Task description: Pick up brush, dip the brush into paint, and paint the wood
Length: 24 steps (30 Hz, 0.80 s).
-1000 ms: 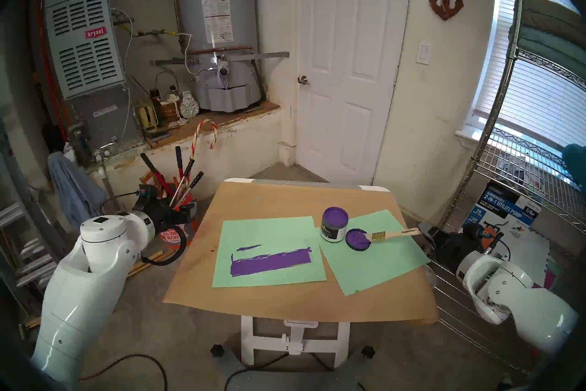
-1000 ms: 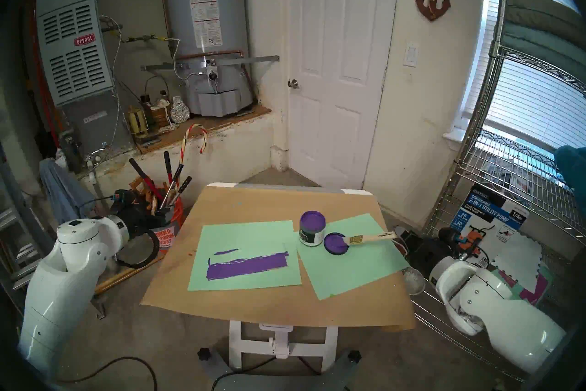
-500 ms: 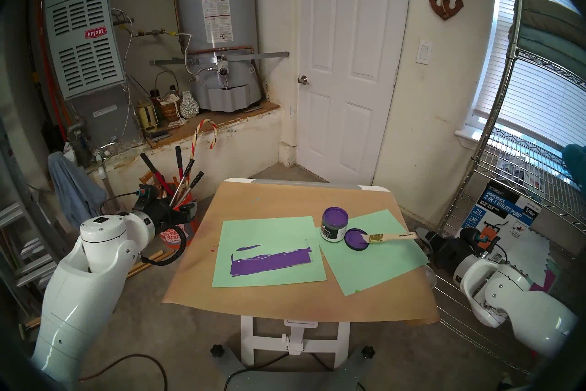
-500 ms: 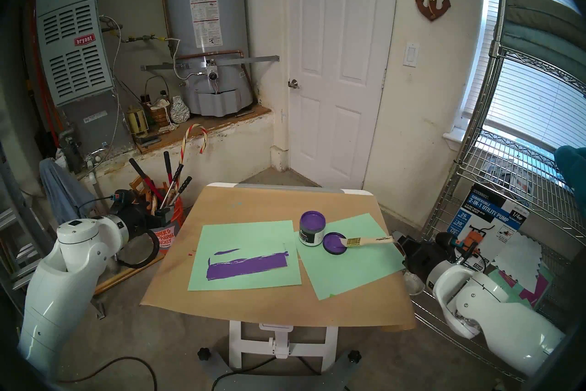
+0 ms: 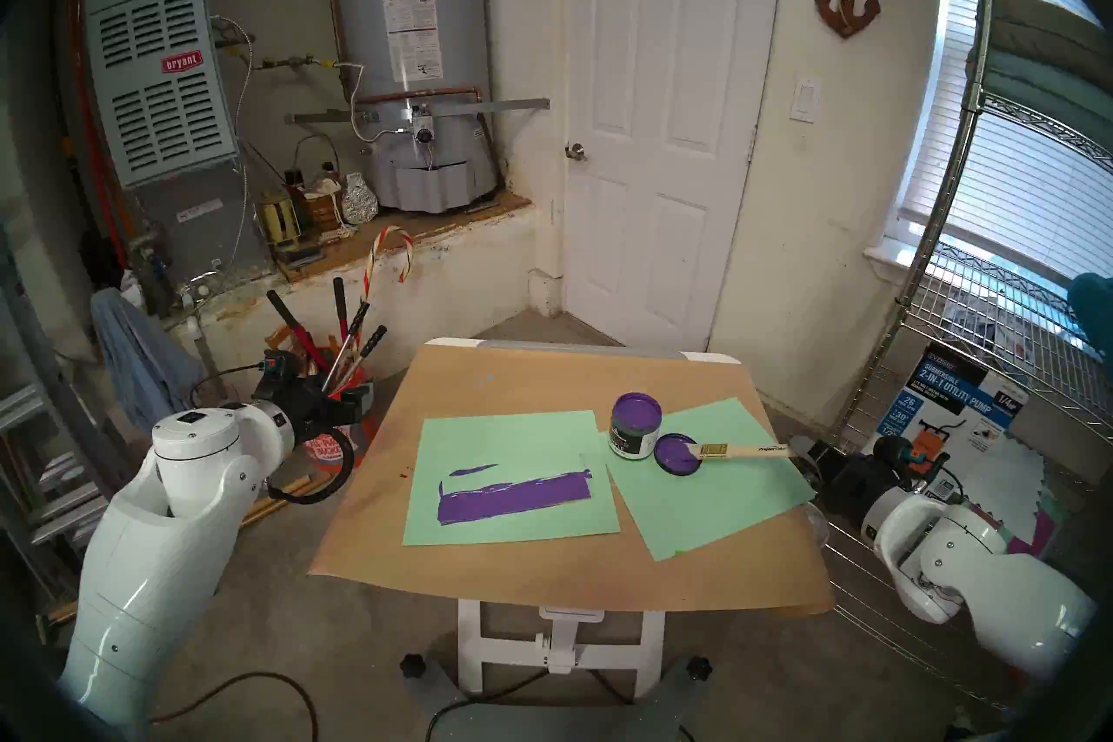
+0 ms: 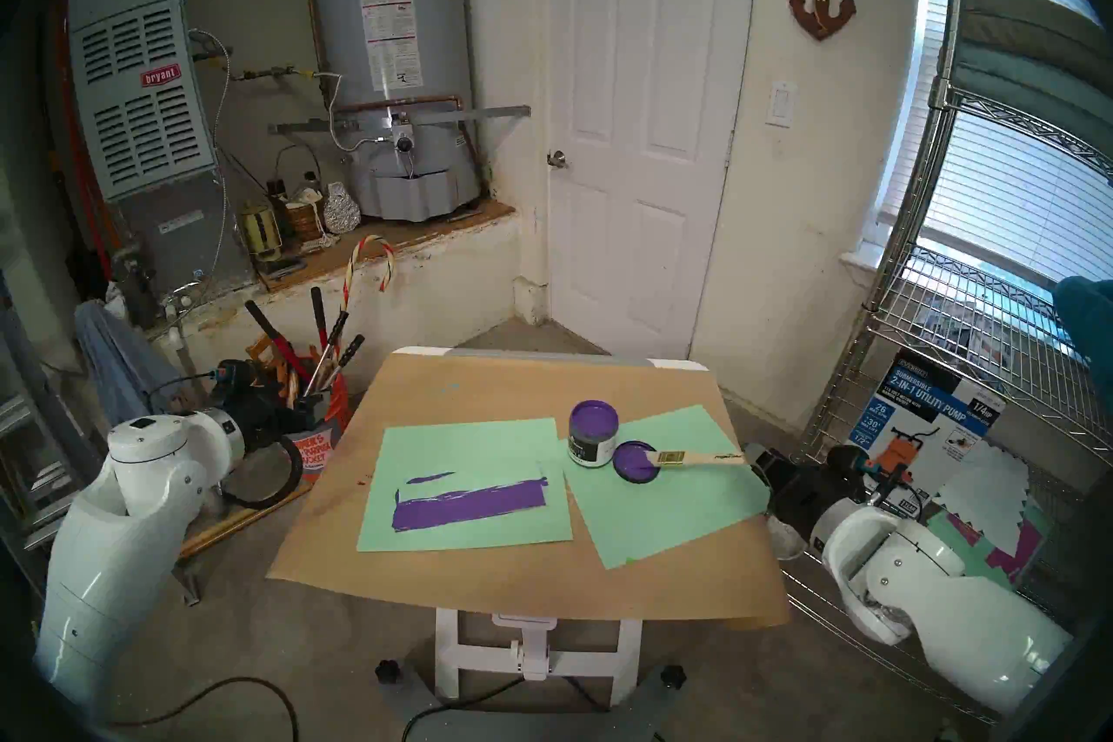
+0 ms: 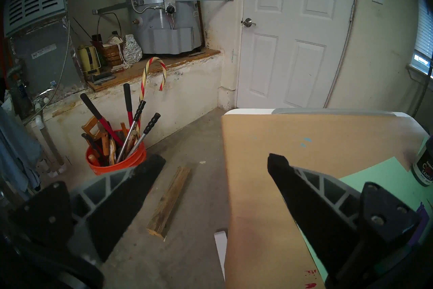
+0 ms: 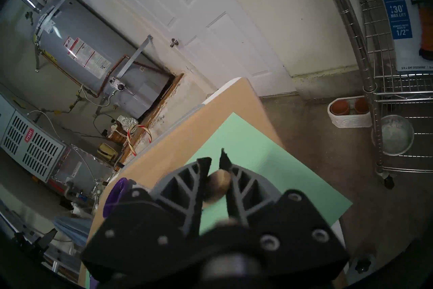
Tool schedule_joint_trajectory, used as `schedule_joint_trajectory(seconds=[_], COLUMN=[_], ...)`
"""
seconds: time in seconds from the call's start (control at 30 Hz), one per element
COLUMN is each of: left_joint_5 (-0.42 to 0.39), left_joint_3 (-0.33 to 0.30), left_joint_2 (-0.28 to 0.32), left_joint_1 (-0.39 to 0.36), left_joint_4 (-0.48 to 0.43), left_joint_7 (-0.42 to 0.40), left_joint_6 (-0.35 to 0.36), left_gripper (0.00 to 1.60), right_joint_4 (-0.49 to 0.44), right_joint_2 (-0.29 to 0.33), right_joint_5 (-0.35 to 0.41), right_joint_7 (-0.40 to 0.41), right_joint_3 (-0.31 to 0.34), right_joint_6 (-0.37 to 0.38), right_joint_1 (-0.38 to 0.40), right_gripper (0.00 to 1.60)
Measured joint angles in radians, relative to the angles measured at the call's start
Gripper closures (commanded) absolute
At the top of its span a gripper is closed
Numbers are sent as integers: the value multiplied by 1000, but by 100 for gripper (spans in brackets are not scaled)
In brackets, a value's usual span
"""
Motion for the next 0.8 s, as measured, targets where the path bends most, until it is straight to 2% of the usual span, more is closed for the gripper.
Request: schedule_joint_trajectory(seconds=[0.8], left_joint_5=[0], left_joint_3=[0], left_joint_2=[0], left_joint_1=[0], left_joint_4=[0], left_joint_7=[0], left_joint_6=[0], left_gripper=[0], right_joint_4=[2], right_joint_2=[-3], right_joint_5=[4], right_joint_7=[15], right_joint_3=[-4], right_joint_6=[-1], right_joint_1=[-28], right_gripper=[83])
